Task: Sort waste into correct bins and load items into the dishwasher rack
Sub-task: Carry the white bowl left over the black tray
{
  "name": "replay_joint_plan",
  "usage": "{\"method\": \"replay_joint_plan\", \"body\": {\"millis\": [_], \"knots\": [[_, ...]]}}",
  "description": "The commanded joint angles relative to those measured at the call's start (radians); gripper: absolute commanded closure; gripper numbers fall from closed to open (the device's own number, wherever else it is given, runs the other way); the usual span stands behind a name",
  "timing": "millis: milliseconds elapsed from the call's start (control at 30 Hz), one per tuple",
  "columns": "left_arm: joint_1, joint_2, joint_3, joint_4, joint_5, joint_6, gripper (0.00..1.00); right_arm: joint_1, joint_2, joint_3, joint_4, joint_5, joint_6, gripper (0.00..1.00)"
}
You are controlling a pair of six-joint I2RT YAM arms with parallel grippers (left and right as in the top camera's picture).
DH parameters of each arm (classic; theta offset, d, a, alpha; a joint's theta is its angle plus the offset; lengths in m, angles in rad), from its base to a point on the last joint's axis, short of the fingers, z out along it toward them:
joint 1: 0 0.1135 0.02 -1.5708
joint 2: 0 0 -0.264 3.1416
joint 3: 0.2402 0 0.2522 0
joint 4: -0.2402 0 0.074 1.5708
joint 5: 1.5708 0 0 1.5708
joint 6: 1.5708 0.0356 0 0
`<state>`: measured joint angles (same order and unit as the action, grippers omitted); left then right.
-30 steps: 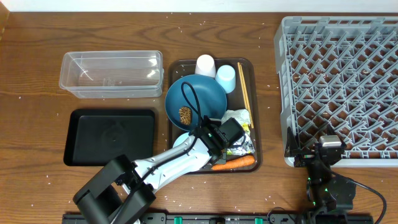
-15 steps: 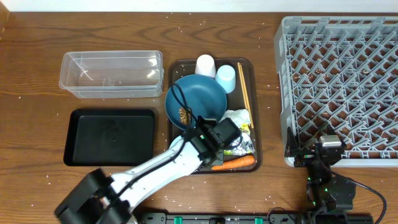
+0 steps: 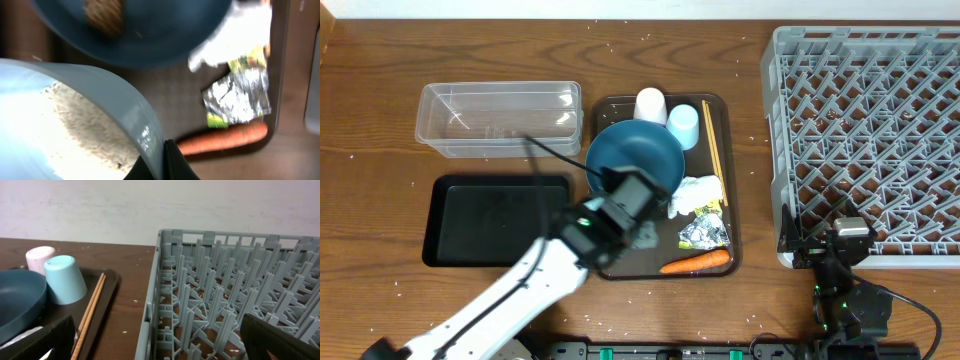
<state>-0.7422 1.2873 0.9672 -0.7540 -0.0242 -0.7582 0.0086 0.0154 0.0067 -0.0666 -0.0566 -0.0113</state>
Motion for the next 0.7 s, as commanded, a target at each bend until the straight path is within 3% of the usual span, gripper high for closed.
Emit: {"method": "replay_joint_plan", "body": {"millis": [0, 233, 500, 667], "knots": [[0.114, -0.048, 0.012, -0.004, 0.053, 0.095, 0.94, -0.008, 0.0, -0.001, -0.004, 0.0, -0.002, 0.01], [0.432, -0.047, -0.001, 0.007, 0.264, 0.244, 0.94, -0.008, 0.0, -0.001, -0.004, 0.0, -0.002, 0.01], [0.785, -0.034, -0.006, 0.011, 0.676, 0.441, 0.94, -0.008, 0.0, -0.001, -0.004, 0.0, -0.002, 0.01], [0.954, -0.006, -0.05, 0.065, 0.889, 0.499, 0.94, -0.008, 0.0, -0.001, -0.004, 0.0, -0.002, 0.01]]}}
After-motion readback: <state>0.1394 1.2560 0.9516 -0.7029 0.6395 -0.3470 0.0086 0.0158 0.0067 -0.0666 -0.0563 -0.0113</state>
